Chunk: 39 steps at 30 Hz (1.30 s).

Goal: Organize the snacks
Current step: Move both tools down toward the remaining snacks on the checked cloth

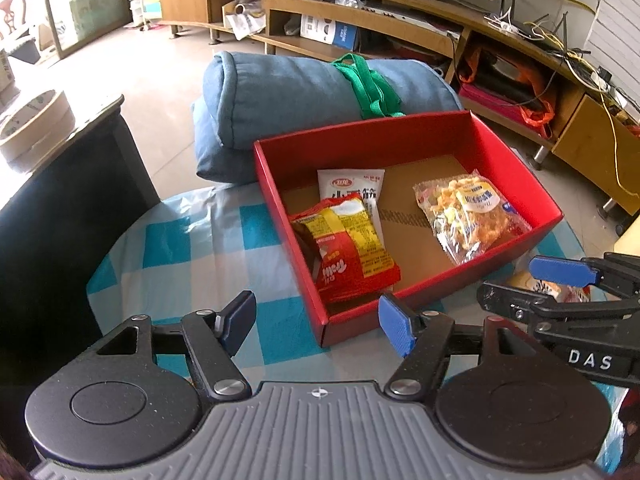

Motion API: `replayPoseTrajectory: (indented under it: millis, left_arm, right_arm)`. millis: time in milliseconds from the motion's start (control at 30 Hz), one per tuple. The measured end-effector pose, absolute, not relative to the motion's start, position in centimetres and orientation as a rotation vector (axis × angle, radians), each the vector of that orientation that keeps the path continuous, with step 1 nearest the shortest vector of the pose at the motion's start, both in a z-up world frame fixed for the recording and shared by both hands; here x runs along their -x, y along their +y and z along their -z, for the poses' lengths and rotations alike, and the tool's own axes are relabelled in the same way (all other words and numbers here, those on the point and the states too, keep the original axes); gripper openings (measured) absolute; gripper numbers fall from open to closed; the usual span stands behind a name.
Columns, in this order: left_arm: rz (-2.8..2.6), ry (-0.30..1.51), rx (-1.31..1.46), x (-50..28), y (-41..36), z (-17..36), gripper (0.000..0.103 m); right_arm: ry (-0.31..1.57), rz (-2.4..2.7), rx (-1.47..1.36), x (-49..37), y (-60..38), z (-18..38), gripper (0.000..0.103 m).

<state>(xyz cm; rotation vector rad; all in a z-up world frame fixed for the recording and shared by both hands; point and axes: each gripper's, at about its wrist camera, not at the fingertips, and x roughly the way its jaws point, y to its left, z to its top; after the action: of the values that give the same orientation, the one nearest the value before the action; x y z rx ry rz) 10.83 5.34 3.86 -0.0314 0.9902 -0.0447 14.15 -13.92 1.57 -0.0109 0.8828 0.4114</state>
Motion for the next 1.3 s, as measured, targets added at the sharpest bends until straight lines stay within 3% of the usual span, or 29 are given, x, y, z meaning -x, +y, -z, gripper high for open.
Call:
replayPoseTrajectory:
  millis: [500, 733, 1033, 1133, 1300]
  left_arm:
    - [0.05, 1.127, 0.029, -8.4, 8.6, 0.2, 0.077]
    - [-0.033, 1.217, 0.248, -8.2, 12.1, 2.2, 0.078]
    - [-0.14, 1.23, 0.249, -10.3, 11.4, 3.6, 0.081]
    - [-0.149, 1.227, 0.201, -10.6, 10.6, 3.9, 0.078]
    - [-0.081, 1.212, 0.139, -9.8, 9.3, 3.5, 0.062]
  right_arm:
    - [0.979, -0.421, 0.018, -12.1, -13.8, 0.7, 0.062]
    - [1.008, -0.457, 0.046, -11.7, -12.2, 1.6, 0.062]
    - [1.024, -0.46, 0.041, -11.8, -12.4, 2.0, 0.062]
    - [1.025, -0.456, 0.036, -11.8, -12.6, 2.0, 0.062]
    - [1.028, -0.454, 0.036, -11.9, -12.8, 2.1, 0.062]
